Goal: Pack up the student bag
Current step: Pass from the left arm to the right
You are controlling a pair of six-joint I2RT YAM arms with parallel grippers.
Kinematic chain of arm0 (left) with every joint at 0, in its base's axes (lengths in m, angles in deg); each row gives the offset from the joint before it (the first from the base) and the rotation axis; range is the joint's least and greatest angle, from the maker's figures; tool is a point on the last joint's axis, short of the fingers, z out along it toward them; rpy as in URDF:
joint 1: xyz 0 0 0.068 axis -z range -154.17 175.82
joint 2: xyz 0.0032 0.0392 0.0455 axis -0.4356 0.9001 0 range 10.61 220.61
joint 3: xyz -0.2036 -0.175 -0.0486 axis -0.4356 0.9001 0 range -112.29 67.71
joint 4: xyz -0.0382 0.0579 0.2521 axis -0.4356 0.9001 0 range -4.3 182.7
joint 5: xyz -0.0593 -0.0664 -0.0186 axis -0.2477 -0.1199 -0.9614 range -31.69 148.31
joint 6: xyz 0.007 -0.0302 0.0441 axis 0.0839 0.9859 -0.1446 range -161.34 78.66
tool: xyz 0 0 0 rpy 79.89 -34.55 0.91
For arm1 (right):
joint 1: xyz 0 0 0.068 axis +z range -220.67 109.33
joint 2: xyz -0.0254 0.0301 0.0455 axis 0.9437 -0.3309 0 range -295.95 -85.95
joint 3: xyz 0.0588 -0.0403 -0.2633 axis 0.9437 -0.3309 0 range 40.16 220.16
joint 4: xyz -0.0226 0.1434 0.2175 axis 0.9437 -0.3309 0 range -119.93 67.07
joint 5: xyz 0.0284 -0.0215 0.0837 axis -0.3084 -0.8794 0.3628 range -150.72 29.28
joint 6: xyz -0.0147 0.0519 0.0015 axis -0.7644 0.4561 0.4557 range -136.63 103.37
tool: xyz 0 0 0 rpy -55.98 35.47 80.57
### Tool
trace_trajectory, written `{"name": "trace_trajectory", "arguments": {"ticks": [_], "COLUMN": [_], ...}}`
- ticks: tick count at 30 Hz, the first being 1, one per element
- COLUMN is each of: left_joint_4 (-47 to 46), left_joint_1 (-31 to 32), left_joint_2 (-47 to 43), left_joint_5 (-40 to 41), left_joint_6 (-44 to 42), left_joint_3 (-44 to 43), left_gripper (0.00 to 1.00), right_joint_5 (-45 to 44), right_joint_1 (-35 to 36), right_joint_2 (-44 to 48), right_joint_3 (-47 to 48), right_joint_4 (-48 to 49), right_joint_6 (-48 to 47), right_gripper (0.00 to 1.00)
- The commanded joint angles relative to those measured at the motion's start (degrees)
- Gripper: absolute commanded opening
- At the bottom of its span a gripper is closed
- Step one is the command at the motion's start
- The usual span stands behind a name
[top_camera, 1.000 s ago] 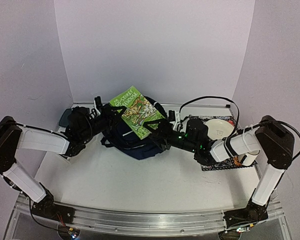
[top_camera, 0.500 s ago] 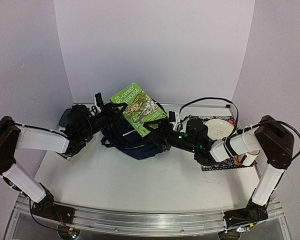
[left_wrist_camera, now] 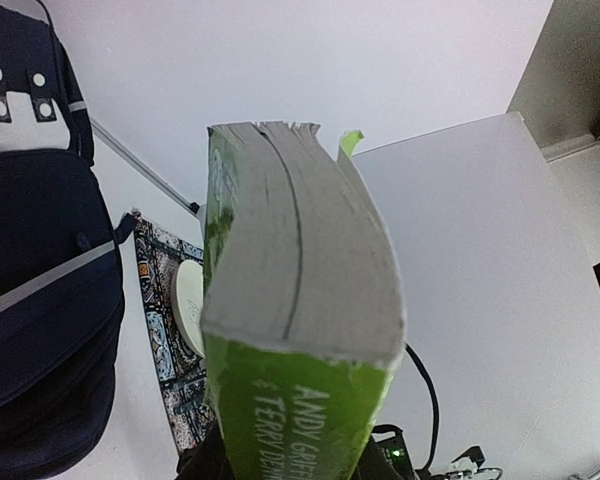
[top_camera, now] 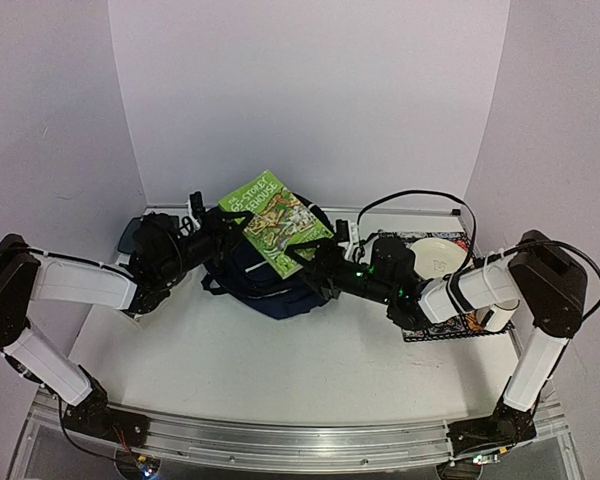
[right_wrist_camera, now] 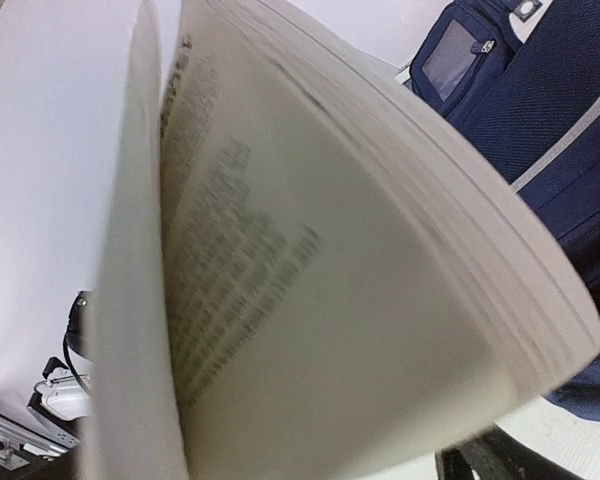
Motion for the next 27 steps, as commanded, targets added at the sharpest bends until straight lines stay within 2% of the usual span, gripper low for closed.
{"name": "trace_trajectory", "arguments": {"ticks": [1, 5, 12, 19, 23, 27], "left_joint_4": [-8.33, -8.42, -8.42, -8.4, -7.82, -1.95], "left_joint_1": [0.25, 0.25, 0.25, 0.26, -0.2, -0.85], "left_joint_2": [-3.7, -4.11, -3.85, -2.1, -1.57, -1.73], "left_joint_5": [-1.41, -0.96, 0.19, 0.11, 0.85, 1.33], "left_joint_6": [3.14, 3.7, 3.63, 2.75, -0.62, -7.49], "left_joint_3": [0.53, 2.43, 5.01, 7.26, 8.79, 8.42], "left_gripper": [0.0, 0.0, 0.0, 0.01, 0.15, 0.42], "right_joint_5": [1.28, 1.23, 1.41, 1.0, 1.39, 1.63], "right_joint_1": [-0.1, -0.33, -0.41, -0.8, -1.35, -3.08], "right_joint_2": [3.78, 4.79, 5.31, 5.86, 5.59, 5.44], "right_joint_3": [3.15, 3.11, 2.54, 1.11, 0.9, 0.36], "right_joint_4": [28.1, 28.1, 28.1, 28.08, 28.04, 28.02], "right_joint_6": [-3.09, -4.29, -4.82, -5.53, -5.12, -3.88], "right_gripper": [0.85, 0.76, 0.51, 0.02, 0.0, 0.0]}}
